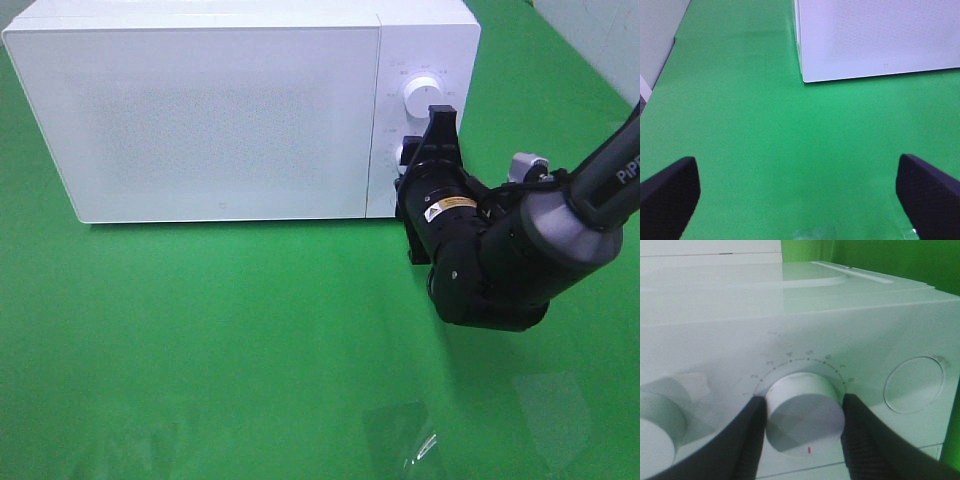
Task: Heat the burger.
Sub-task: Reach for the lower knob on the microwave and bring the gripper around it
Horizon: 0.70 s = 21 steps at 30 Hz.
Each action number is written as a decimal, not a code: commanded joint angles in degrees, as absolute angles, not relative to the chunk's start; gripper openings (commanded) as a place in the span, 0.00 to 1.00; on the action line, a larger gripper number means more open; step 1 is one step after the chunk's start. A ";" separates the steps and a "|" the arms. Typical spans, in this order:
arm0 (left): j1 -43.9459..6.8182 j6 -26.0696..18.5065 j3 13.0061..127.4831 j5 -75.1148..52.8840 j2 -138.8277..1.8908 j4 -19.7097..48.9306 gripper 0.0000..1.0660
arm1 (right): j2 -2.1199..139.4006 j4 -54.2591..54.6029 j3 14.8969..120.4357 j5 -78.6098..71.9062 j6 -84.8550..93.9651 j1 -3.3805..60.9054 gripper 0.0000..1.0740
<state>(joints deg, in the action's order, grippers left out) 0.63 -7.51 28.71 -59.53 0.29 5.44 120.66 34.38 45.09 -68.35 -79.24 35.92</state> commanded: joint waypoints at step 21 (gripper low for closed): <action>0.69 -7.56 28.53 -59.47 1.66 5.73 0.94 | 119.46 35.29 47.33 -75.23 -72.71 36.10 0.50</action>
<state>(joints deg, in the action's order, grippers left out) 0.63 -7.51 28.71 -59.53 0.29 5.44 120.66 36.90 45.49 -68.18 -75.86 36.10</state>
